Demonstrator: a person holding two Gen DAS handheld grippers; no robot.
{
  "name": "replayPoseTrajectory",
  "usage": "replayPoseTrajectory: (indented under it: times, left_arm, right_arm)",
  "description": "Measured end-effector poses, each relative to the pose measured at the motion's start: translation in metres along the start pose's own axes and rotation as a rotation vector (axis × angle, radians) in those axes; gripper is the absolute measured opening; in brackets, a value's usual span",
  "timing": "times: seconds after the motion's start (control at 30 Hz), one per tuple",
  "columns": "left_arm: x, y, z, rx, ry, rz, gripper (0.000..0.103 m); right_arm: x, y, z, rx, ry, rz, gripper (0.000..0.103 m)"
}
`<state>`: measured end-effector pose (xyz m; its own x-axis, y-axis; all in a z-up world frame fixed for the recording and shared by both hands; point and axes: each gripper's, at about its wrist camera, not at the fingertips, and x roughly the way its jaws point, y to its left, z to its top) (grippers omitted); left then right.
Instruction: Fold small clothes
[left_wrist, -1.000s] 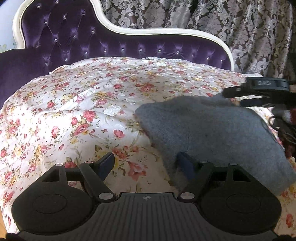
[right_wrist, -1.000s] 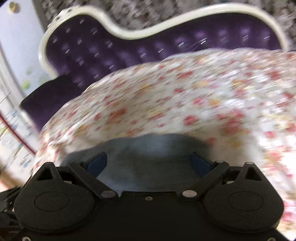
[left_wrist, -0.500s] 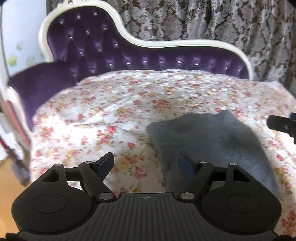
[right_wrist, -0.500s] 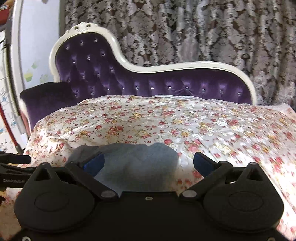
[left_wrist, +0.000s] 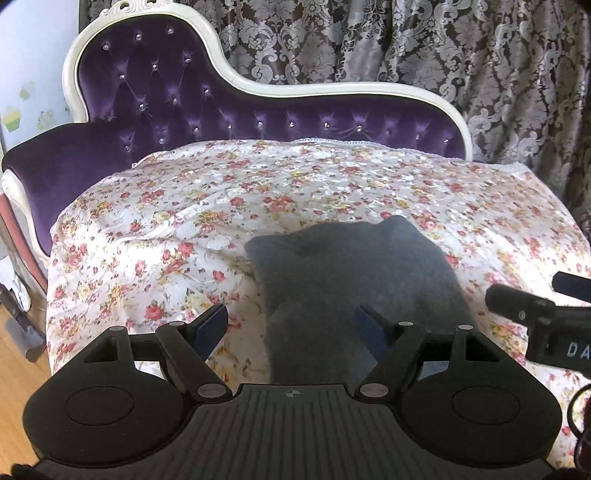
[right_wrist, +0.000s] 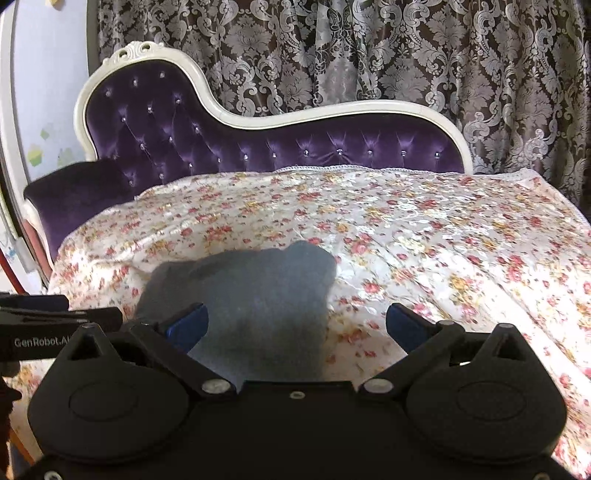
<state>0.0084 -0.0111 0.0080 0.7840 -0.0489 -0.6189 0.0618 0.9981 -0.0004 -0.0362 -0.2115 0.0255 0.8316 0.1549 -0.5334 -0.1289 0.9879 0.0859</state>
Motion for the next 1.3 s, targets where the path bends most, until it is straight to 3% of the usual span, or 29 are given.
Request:
replayPoseTrajectory:
  times: [0.47,1.3]
  left_arm:
    - [-0.015,-0.001,-0.017,-0.005,-0.006,0.042,0.075]
    - [-0.014,-0.007,-0.021,0.003,0.024,0.019,0.075]
  right_arm:
    - [-0.019,0.007,-0.017,0.025,0.023,0.031,0.102]
    - [-0.022,0.010,-0.020,0.037,0.044,0.043,0.102]
